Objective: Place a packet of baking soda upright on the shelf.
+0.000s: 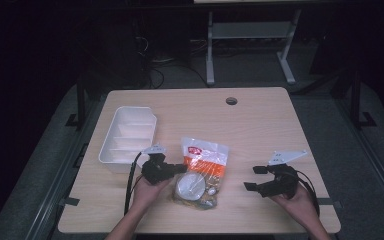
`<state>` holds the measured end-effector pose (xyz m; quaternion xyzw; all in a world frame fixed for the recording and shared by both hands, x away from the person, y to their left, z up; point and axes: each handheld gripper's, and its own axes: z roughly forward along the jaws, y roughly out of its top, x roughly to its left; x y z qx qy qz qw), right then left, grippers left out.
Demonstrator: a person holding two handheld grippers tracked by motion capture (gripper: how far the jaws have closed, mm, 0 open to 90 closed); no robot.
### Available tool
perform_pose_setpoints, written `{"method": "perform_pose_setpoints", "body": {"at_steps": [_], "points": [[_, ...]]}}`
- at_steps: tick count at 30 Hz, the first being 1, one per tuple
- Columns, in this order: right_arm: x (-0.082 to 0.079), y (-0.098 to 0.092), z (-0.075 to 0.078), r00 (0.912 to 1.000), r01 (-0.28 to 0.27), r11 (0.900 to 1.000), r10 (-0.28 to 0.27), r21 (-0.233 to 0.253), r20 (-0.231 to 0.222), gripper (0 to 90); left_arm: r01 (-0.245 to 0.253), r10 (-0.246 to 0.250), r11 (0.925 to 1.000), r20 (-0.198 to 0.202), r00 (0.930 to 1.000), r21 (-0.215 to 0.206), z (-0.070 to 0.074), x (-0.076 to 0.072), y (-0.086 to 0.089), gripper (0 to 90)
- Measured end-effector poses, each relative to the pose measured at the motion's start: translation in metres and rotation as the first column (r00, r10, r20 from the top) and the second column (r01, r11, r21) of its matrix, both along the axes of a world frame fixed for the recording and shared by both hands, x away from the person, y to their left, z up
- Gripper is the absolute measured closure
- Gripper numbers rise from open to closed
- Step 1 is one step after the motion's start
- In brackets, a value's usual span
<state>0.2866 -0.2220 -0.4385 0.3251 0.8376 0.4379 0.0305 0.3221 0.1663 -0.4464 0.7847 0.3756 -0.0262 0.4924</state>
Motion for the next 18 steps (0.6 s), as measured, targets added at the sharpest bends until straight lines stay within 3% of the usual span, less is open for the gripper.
{"method": "perform_pose_setpoints", "body": {"at_steps": [8,14,18], "points": [[0.007,0.025,0.0,0.9981,-0.06,0.997,0.059,0.045,0.016,29.6,0.036,-0.035,0.9992,0.045,0.9984,-0.019,0.013,-0.005,-0.004,89.3],[0.013,0.043,0.001,0.9937,-0.111,0.99,0.109,0.088,0.025,46.5,0.061,-0.058,0.9967,0.069,0.9959,-0.052,0.018,-0.01,-0.005,89.3],[0.019,0.052,-0.001,0.9885,-0.15,0.977,0.151,0.154,0.001,62.1,0.069,-0.063,0.9947,0.077,0.9951,-0.077,0.02,-0.014,-0.005,89.3]]}}
